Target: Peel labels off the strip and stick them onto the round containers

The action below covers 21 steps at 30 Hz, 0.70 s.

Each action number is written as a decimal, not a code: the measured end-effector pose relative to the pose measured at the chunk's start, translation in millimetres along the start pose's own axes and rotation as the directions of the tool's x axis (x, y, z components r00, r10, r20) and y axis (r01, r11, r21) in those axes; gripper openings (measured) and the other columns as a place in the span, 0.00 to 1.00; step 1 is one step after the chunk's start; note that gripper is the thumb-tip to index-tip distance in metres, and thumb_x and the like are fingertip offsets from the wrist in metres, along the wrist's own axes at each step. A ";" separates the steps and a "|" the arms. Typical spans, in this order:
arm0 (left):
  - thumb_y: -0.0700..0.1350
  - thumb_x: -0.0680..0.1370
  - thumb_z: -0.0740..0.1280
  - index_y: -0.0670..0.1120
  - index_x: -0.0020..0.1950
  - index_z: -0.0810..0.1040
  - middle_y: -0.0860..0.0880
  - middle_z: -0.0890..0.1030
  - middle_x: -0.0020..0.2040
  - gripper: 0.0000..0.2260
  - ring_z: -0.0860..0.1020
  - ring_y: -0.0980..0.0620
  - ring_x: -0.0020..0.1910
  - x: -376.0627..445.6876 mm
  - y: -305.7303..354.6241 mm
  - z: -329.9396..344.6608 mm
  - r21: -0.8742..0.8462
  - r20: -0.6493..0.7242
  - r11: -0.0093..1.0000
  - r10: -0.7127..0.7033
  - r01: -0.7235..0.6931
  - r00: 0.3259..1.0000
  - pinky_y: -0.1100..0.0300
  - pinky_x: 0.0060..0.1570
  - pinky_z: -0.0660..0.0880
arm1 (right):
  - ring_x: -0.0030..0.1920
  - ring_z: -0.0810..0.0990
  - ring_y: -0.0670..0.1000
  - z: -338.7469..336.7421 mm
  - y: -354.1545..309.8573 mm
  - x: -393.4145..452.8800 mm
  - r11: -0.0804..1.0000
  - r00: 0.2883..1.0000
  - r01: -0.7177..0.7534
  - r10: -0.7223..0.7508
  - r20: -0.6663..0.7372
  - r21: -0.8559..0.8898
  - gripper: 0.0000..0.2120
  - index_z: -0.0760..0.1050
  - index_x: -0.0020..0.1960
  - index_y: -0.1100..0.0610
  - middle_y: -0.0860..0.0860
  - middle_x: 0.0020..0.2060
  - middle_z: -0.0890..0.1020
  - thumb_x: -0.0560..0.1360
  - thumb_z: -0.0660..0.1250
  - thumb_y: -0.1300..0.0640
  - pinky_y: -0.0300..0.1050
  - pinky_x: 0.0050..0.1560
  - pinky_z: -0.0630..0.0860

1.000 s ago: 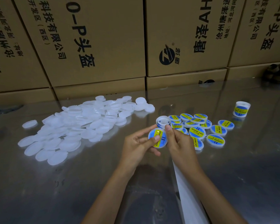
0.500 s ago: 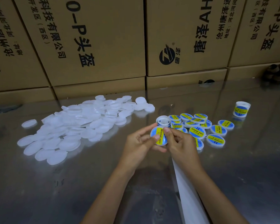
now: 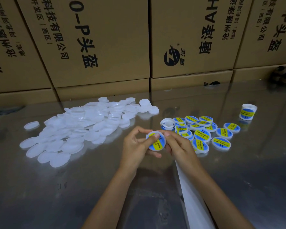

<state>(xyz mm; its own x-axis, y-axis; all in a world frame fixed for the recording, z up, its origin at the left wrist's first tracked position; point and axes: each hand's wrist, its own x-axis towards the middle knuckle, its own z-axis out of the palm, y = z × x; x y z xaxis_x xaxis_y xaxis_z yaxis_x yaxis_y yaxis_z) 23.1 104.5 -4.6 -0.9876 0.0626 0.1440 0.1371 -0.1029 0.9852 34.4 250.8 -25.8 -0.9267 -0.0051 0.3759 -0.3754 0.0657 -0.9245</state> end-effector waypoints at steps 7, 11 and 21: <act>0.45 0.78 0.72 0.38 0.46 0.78 0.45 0.84 0.34 0.10 0.82 0.51 0.29 1.1 -3.2 2.5 -0.046 -0.130 0.999 -0.002 -0.004 0.991 0.60 0.28 0.78 | 0.29 0.63 0.46 5.5 1.3 -0.8 0.986 0.999 0.035 -0.041 -0.036 -0.160 0.12 0.81 0.52 0.43 0.50 0.26 0.68 0.72 0.76 0.55 0.39 0.32 0.63; 0.40 0.80 0.69 0.41 0.58 0.80 0.43 0.87 0.46 0.08 0.86 0.42 0.39 -3.6 0.0 7.4 -0.121 0.066 0.993 -0.007 0.015 0.998 0.58 0.40 0.82 | 0.29 0.72 0.55 -0.8 2.2 3.2 0.997 0.976 -0.002 -0.014 -0.218 -0.077 0.04 0.84 0.48 0.47 0.52 0.26 0.76 0.75 0.73 0.56 0.48 0.35 0.71; 0.31 0.73 0.74 0.41 0.59 0.74 0.39 0.86 0.45 0.18 0.84 0.44 0.34 -7.8 0.2 15.9 -0.064 0.093 0.998 -0.016 0.022 0.996 0.57 0.43 0.82 | 0.29 0.73 0.41 -8.1 -3.2 3.9 0.996 0.962 -0.007 -0.018 -0.273 -0.090 0.12 0.82 0.45 0.61 0.41 0.26 0.77 0.82 0.62 0.60 0.33 0.34 0.68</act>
<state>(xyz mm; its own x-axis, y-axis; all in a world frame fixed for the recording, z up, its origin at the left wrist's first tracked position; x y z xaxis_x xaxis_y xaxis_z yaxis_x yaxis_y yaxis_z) 32.0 119.8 -4.0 -0.9782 0.1567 0.1362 0.1101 -0.1647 0.9802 32.1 258.6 -20.9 -0.8792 0.2665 0.3950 -0.3653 0.1553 -0.9178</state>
